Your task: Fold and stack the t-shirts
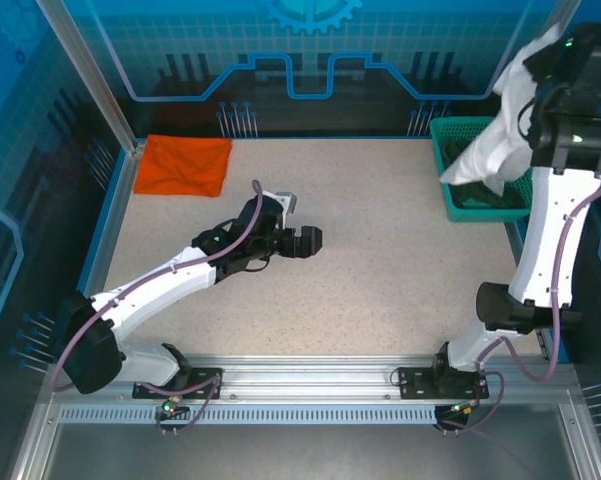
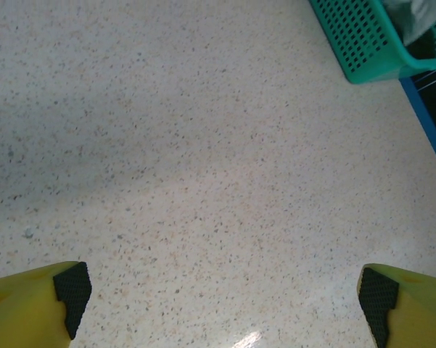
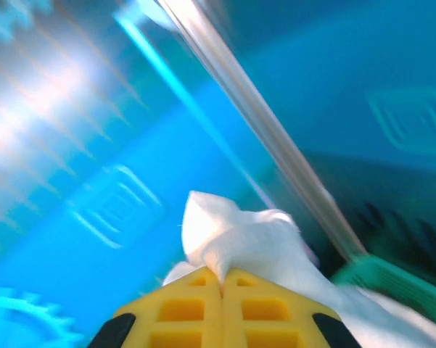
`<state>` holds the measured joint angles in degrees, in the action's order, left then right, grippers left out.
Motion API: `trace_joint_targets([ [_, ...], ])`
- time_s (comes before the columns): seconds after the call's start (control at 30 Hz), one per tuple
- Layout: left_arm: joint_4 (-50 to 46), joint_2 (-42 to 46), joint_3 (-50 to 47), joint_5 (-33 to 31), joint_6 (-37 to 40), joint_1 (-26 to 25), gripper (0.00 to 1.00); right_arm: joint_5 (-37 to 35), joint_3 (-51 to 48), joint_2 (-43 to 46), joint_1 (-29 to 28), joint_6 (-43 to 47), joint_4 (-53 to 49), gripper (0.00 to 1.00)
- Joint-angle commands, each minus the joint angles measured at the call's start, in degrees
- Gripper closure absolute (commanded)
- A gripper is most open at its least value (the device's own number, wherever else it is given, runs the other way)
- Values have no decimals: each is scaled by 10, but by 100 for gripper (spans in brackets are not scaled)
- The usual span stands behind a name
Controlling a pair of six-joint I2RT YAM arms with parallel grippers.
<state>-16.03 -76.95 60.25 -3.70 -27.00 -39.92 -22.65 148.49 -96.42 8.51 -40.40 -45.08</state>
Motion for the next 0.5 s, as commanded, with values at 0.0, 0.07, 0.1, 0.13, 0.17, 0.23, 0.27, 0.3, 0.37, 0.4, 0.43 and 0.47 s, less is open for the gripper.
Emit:
trace_joint_targets([
  [0.0, 13, 6, 27, -4, 20, -4, 2, 125, 82, -16, -16, 17, 29, 100],
  [0.07, 11, 20, 31, -22, 25, -3, 1, 187, 84, -10, -27, -9, 38, 100],
  [0.1, 7, 28, 33, -36, 29, -3, 1, 211, 77, -6, -39, -17, 39, 100],
  [0.13, 2, 36, 35, -52, 33, -2, 1, 222, 65, 0, -57, -20, 38, 100],
  [0.17, -7, 46, 37, -77, 37, -2, 1, 236, 43, 8, -85, -16, 38, 100],
  [0.23, -23, 66, 41, -132, 40, 1, 1, 259, 0, 16, -136, -11, 40, 100],
  [0.27, -27, 78, 39, -149, 41, 5, 1, 275, -17, 14, -169, -2, 39, 100],
  [0.3, -30, 92, 35, -166, 41, 9, 1, 284, -26, 6, -203, 11, 27, 100],
  [0.37, -46, 115, 30, -211, 35, 16, 1, 282, -28, -27, -259, 29, -14, 100],
  [0.4, -65, 124, 29, -244, 25, 19, 1, 278, -26, -50, -281, 29, -43, 100],
  [0.43, -86, 131, 28, -275, 13, 21, 1, 274, -27, -73, -295, 27, -66, 100],
  [0.47, -112, 139, 28, -308, -4, 23, 1, 275, -28, -102, -309, 29, -90, 100],
])
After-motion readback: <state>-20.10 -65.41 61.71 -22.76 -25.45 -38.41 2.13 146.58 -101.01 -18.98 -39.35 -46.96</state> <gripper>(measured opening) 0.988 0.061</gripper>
